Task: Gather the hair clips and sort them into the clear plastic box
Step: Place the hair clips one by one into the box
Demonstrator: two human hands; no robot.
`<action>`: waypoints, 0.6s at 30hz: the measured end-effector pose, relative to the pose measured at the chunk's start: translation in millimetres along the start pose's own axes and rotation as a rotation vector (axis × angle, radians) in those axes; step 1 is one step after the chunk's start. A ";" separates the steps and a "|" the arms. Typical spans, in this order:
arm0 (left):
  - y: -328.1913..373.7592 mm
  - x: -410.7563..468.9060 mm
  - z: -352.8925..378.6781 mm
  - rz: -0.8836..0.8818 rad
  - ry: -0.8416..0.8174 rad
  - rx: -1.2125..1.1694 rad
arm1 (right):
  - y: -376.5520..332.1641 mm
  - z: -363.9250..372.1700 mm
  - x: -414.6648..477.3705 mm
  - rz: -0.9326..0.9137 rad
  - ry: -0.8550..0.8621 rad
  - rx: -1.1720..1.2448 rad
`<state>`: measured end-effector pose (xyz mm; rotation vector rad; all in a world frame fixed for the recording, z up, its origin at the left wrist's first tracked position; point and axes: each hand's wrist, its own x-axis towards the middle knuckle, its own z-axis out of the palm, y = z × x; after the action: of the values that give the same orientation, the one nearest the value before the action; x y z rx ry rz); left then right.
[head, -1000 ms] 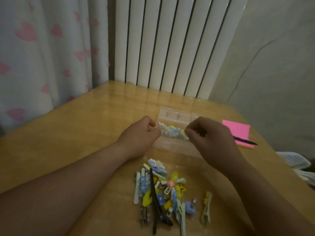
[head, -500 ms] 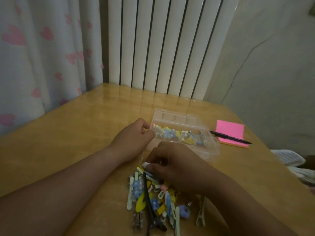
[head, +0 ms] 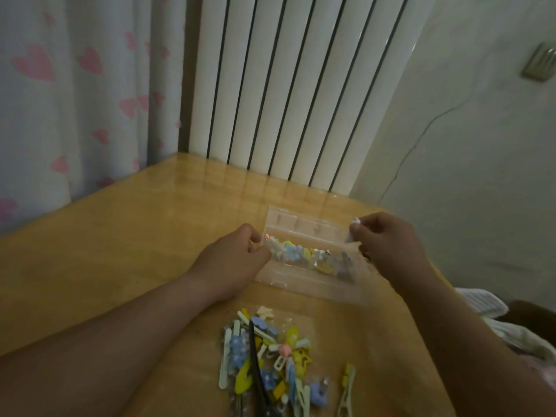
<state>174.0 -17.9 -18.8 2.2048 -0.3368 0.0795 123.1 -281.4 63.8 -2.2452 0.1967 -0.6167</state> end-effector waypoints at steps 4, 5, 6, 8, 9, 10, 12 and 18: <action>-0.6 -1.7 -1.3 -0.003 -0.009 0.007 | 17.3 9.8 26.5 0.066 -0.070 -0.216; -1.3 -1.9 -1.0 0.000 -0.012 0.007 | 18.6 13.2 30.7 0.071 -0.086 -0.266; -2.0 -2.0 -0.4 0.001 -0.014 0.005 | 19.0 16.0 33.9 0.073 -0.099 -0.313; -2.2 -1.4 0.0 -0.001 -0.015 0.000 | 18.4 20.6 38.0 0.076 -0.131 -0.378; -1.6 -1.2 -0.1 -0.002 -0.014 0.002 | 18.0 22.1 38.6 0.078 -0.152 -0.398; -1.2 -1.1 -0.3 -0.001 -0.011 0.005 | 18.0 23.4 39.1 0.077 -0.175 -0.422; -0.8 -1.0 -0.2 0.002 -0.007 0.010 | 18.7 25.7 39.7 0.062 -0.204 -0.488; 0.2 -1.6 -1.0 0.001 -0.015 0.006 | 15.4 30.1 39.0 0.050 -0.211 -0.549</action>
<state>172.5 -16.8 -18.3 2.2117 -0.3463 0.0650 172.6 -284.9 49.7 -2.8025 0.3482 -0.3159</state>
